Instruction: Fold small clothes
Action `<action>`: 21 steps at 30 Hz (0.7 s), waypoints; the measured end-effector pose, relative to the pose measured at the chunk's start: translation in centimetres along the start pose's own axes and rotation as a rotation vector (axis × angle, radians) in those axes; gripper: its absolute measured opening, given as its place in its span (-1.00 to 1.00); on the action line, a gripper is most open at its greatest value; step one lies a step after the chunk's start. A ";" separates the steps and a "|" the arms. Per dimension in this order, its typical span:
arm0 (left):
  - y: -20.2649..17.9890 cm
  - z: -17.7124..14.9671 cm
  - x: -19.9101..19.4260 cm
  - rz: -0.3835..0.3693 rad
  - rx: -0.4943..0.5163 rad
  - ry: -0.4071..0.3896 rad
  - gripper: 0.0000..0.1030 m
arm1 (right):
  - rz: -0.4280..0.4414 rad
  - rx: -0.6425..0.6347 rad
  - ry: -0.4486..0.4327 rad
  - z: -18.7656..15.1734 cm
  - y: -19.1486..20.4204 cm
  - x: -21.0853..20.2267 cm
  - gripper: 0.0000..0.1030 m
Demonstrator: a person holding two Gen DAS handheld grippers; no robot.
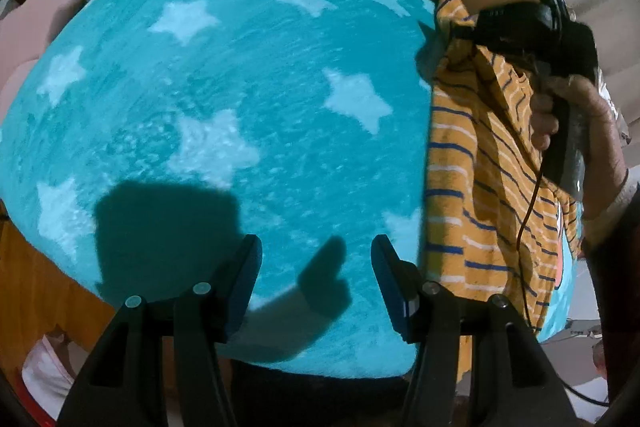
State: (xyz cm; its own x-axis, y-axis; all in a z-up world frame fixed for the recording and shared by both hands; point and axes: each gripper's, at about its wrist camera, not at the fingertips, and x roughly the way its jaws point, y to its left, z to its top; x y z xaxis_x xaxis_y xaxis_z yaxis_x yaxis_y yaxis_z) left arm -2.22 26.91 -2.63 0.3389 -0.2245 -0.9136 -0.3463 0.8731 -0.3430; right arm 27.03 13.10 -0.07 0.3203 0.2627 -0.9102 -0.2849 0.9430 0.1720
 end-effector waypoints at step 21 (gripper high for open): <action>-2.7 0.3 0.4 -0.096 0.125 0.027 0.11 | 0.113 0.015 0.029 -7.5 -0.8 -6.5 -0.37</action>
State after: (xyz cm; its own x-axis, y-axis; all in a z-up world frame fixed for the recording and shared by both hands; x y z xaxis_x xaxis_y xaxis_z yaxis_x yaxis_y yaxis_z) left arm -0.91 24.57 -2.03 0.3413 -0.3195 -0.8840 -0.2011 0.8939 -0.4007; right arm 18.34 9.13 2.90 0.2609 0.3619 -0.8949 -0.3039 0.9107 0.2797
